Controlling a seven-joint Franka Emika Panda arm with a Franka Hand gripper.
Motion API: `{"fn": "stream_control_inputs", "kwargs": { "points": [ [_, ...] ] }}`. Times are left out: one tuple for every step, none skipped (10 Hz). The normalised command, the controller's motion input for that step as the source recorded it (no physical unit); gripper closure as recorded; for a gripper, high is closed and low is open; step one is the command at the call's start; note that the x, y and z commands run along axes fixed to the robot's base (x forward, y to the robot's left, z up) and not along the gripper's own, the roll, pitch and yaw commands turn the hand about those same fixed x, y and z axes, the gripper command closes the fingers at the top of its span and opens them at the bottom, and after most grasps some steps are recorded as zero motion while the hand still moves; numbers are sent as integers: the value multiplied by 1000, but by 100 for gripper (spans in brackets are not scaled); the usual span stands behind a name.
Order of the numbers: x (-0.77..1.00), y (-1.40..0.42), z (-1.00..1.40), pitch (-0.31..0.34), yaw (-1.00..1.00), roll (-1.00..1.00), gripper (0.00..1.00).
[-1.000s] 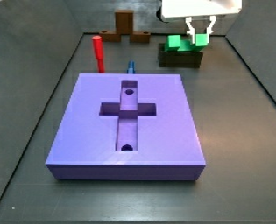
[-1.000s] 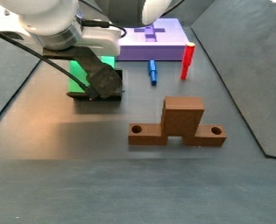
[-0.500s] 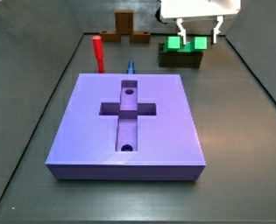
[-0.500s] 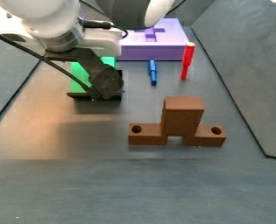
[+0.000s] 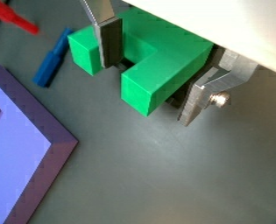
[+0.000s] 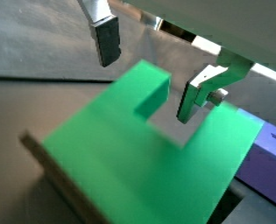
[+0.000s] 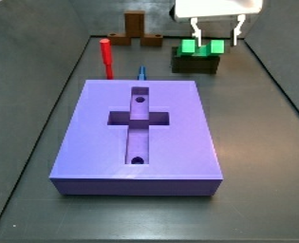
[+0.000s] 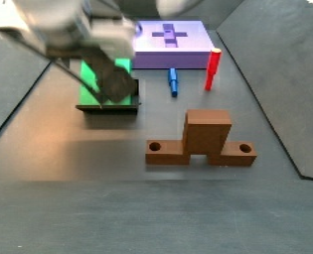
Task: Pick up the green object. Move up. Place the green object on the fixture. Regrasp the green object. Move to above the board. Insert the green object.
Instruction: Regrasp the green object.
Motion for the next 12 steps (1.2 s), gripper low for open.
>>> {"fn": "stream_control_inputs", "kwargs": {
  "points": [
    [-23,0,460,97,83,869,0],
    [0,0,491,114,197,949,0],
    [0,-120,434,40,209,1000,0],
    [0,-231,389,40,143,1000,0],
    [0,-251,357,69,40,1000,0],
    [140,-334,351,189,0,1000,0],
    [123,-346,277,191,0,1000,0],
    [191,-371,251,203,0,1000,0],
    [226,-369,231,171,0,1000,0],
    [317,-331,83,163,0,1000,0],
    [186,-314,-91,11,0,1000,0],
    [123,-160,-123,0,0,943,0]
  ]
}}
